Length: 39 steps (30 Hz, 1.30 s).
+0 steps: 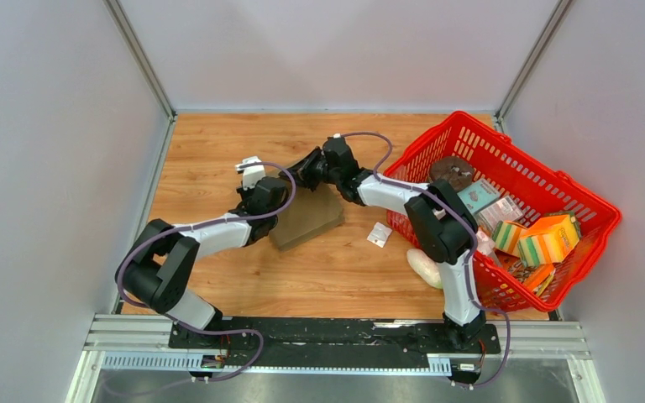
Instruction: Fold the paper box
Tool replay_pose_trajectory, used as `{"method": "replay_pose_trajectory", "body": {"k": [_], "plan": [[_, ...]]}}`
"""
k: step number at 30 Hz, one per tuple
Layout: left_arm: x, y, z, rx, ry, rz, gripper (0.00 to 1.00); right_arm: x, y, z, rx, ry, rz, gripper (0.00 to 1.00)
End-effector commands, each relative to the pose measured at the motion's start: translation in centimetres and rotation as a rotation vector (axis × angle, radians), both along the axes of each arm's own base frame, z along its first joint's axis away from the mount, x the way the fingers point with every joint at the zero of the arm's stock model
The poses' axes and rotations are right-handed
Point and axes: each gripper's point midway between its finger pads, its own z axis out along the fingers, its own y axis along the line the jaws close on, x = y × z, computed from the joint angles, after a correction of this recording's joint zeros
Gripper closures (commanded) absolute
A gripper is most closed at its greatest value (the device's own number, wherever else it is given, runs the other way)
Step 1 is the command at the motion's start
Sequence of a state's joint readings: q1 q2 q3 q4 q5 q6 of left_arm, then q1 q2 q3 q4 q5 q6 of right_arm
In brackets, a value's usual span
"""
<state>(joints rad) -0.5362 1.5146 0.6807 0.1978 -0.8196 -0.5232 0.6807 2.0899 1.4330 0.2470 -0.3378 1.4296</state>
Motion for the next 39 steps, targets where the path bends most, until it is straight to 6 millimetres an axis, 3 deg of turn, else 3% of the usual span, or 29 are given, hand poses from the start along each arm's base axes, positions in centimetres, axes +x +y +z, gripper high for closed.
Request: {"method": "replay_pose_trajectory", "body": {"k": [1, 6, 10, 11, 14, 17, 21, 28, 33, 39], "plan": [[1.0, 0.1, 1.1, 0.022, -0.015, 0.031, 1.0, -1.5, 0.3, 2.0, 0.017, -0.018, 0.023, 1.0], [0.6, 0.1, 0.8, 0.002, -0.039, 0.002, 1.0, -1.2, 0.1, 1.3, -0.1, -0.097, 0.065, 0.96], [0.7, -0.2, 0.9, -0.021, -0.073, -0.02, 1.0, -0.7, -1.4, 1.7, -0.225, -0.252, 0.097, 0.75], [0.6, -0.3, 0.9, -0.022, -0.074, -0.024, 1.0, -0.6, -2.1, 1.6, -0.272, -0.278, 0.095, 0.66], [0.6, -0.2, 0.9, -0.017, -0.073, -0.025, 1.0, -0.5, -4.1, 3.8, -0.411, -0.42, 0.122, 0.48], [0.2, 0.0, 1.0, -0.02, -0.074, -0.018, 1.0, -0.7, -5.8, 5.8, -0.499, -0.556, 0.168, 0.37], [-0.2, 0.1, 1.0, -0.033, -0.081, -0.027, 1.0, -0.8, -7.8, 7.6, -0.627, -0.741, 0.226, 0.29], [-0.6, 0.2, 1.2, -0.043, -0.082, -0.029, 1.0, 1.7, -9.8, 7.5, -0.852, -0.911, 0.256, 0.28], [-0.5, 0.2, 1.2, -0.036, -0.068, -0.027, 1.0, 3.1, -9.5, 5.9, -0.908, -0.874, 0.267, 0.32], [-0.5, 0.2, 1.2, -0.037, -0.062, -0.021, 1.0, 3.4, -9.6, 4.5, -0.912, -0.806, 0.248, 0.4]]}}
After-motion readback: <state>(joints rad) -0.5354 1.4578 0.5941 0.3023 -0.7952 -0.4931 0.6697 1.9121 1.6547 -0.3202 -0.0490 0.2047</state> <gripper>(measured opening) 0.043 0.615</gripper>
